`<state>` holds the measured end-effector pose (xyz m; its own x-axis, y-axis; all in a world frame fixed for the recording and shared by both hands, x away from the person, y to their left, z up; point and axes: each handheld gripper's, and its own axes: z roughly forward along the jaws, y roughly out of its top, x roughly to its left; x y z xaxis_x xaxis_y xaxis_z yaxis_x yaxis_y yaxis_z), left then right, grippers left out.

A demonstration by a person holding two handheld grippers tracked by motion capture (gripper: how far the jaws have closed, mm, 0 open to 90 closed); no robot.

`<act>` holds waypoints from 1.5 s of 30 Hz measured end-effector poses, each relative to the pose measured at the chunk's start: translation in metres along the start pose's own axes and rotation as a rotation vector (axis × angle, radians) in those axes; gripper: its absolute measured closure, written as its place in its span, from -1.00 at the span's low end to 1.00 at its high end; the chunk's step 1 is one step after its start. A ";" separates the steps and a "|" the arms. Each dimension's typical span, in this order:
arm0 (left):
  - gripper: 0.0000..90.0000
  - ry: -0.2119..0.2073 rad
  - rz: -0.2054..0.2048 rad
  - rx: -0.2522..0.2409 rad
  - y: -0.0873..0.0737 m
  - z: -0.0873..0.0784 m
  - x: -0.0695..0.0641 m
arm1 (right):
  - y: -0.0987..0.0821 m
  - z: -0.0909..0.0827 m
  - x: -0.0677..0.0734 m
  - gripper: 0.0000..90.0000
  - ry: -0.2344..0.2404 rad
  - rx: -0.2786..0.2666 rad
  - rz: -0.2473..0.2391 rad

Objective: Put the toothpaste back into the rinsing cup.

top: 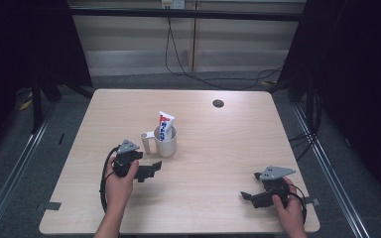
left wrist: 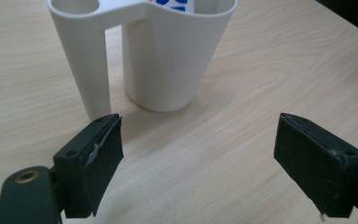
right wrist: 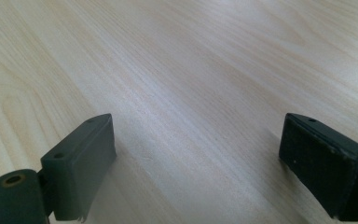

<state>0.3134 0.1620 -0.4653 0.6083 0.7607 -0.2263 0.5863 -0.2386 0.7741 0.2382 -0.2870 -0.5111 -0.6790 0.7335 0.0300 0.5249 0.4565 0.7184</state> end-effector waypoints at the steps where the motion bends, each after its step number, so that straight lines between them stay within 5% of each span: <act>1: -0.66 0.005 -0.001 0.004 -0.002 0.000 0.001 | 0.000 0.000 0.000 -0.78 0.000 0.000 0.000; 25: -0.65 0.040 -0.010 0.065 -0.043 -0.014 0.026 | 0.000 0.000 0.000 -0.78 0.000 0.000 0.000; 35: -0.65 0.082 0.034 0.096 -0.056 -0.018 0.030 | 0.000 0.000 0.000 -0.78 0.000 0.000 0.000; 38: -0.66 0.105 0.101 0.121 -0.057 -0.019 0.028 | 0.000 0.000 0.000 -0.78 0.000 0.000 0.000; 45: -0.66 0.102 0.120 0.102 -0.060 -0.019 0.029 | 0.000 0.000 0.000 -0.78 0.000 0.000 0.000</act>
<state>0.2852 0.2098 -0.5068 0.6230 0.7790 -0.0709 0.5673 -0.3876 0.7266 0.2382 -0.2871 -0.5111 -0.6790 0.7335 0.0301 0.5249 0.4564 0.7185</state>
